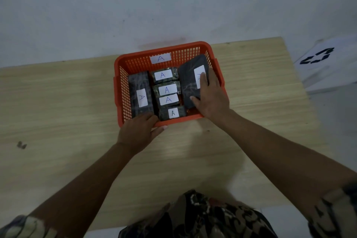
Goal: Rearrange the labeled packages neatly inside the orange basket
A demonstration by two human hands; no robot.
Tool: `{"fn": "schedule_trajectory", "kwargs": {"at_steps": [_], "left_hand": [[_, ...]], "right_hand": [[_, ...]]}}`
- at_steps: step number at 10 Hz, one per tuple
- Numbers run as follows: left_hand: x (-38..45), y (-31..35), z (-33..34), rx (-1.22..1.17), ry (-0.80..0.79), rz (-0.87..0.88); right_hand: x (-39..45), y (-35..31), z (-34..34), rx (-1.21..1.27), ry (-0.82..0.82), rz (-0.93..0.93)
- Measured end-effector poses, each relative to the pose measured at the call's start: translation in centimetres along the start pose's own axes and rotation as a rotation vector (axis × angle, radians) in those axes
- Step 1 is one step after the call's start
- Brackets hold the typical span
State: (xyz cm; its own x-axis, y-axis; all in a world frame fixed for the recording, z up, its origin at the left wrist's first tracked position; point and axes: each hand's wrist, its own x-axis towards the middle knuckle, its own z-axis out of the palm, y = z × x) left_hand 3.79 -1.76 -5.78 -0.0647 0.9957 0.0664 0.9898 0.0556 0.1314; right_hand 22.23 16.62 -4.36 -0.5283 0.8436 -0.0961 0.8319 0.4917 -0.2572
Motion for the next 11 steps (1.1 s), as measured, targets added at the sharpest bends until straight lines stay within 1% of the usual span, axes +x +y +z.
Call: {"fn": "schedule_trajectory", "kwargs": {"at_steps": [1,3,4,5,6,8,9,10,11], "left_hand": [[0.0,0.0,0.1,0.007,0.005,0.004],[0.0,0.2,-0.1,0.011,0.003,0.000],[0.0,0.2,-0.1,0.019,0.015,0.002],[-0.1,0.2,0.1,0.011,0.009,0.000],[0.1,0.1,0.2,-0.001,-0.005,-0.007],[0.1,0.1,0.2,-0.001,-0.022,-0.008],[0.3,0.3,-0.6,-0.063,-0.048,-0.013],[0.1,0.3,-1.7,-0.147,-0.027,-0.011],[1.2,0.4,-3.8,-0.113,0.062,0.008]], "right_hand": [[0.5,0.2,0.0,-0.032,-0.032,-0.036],[1.3,0.1,0.2,-0.083,-0.193,-0.066],[1.7,0.2,0.3,0.002,-0.268,-0.053],[2.4,0.5,0.3,-0.010,-0.343,-0.063],[2.9,0.7,0.3,0.006,-0.385,-0.046],[2.9,0.8,0.5,0.071,-0.386,-0.031],[2.1,1.2,0.2,0.157,-0.341,-0.022],[0.4,1.2,-1.0,0.269,-0.139,-0.025],[-1.2,0.9,-2.9,0.263,0.097,-0.054]]}}
